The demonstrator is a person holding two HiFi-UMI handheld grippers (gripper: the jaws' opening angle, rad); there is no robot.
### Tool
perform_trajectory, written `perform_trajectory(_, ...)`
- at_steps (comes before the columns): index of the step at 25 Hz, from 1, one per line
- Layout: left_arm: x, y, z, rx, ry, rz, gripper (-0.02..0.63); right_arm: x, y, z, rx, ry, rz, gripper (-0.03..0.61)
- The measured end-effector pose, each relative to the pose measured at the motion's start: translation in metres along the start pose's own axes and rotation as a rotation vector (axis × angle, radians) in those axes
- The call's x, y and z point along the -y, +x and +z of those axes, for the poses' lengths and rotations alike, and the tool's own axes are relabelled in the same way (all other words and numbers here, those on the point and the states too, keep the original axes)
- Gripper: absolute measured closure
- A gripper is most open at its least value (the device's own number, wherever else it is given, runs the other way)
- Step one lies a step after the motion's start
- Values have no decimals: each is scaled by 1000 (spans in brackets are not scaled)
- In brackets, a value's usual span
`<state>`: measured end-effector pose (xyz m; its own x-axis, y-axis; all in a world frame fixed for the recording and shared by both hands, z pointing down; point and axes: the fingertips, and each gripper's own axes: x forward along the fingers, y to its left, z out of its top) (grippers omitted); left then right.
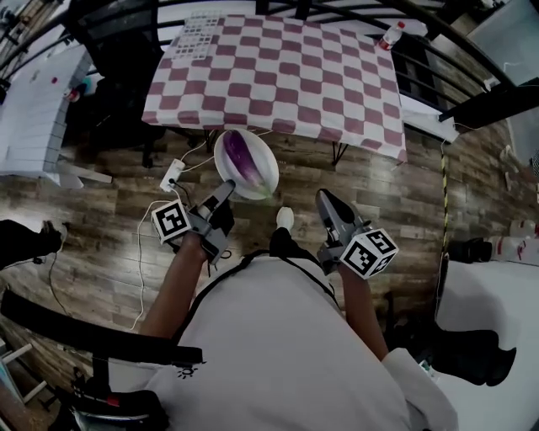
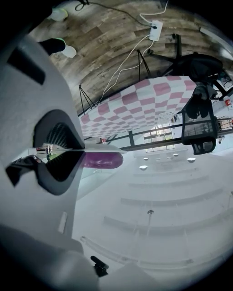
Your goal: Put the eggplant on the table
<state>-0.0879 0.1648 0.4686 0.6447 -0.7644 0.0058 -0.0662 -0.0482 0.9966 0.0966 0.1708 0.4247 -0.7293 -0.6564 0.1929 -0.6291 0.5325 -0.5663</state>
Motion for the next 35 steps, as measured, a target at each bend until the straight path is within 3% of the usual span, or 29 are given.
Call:
perform_trajectory(9, 6, 78, 32, 55, -2, 8, 591, 55, 41, 65, -32, -26, 67, 571)
perform_trajectory(18, 6, 158, 46, 96, 6, 12, 589, 126, 61, 104, -62, -19, 96, 571)
perform_trajectory(35, -4, 211, 45, 142, 12, 54, 591, 197, 63, 125, -90, 18, 116, 571)
